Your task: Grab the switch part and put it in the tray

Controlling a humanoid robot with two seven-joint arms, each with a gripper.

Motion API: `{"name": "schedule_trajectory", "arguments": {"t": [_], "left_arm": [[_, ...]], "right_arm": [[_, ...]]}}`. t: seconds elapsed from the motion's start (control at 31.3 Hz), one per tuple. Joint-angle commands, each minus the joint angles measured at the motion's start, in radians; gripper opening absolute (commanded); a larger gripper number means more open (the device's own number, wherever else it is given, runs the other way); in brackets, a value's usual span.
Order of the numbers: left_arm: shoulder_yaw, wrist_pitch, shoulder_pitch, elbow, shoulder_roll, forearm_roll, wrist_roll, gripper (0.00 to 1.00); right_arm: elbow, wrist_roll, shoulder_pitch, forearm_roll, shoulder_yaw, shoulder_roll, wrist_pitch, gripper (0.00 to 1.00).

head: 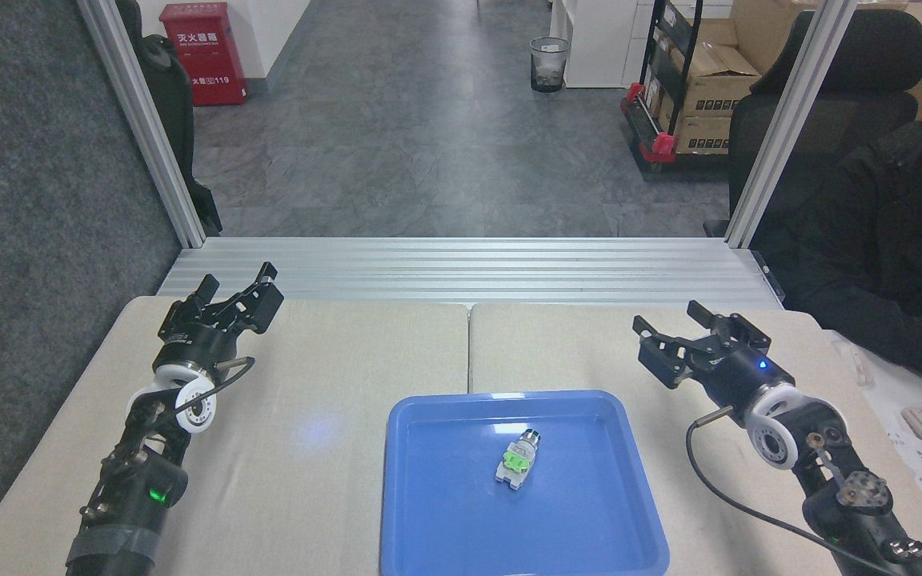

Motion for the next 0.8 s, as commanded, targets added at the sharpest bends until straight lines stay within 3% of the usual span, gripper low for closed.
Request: {"name": "schedule_trajectory", "arguments": {"t": [0.0, 0.22, 0.77], "left_arm": [[-0.023, -0.001, 0.000, 0.000, 0.000, 0.000, 0.001, 1.00], [-0.023, -0.001, 0.000, 0.000, 0.000, 0.000, 0.001, 1.00], [-0.023, 0.001, 0.000, 0.000, 0.000, 0.000, 0.001, 1.00]], "right_arm": [[0.078, -0.016, 0.020, -0.001, -0.275, -0.093, 0.066, 0.98], [0.067, -0.019, 0.016, -0.014, -0.277, -0.143, 0.058, 0.99], [0.060, -0.021, 0.019, -0.012, -0.269, -0.142, 0.007, 0.99]]}}
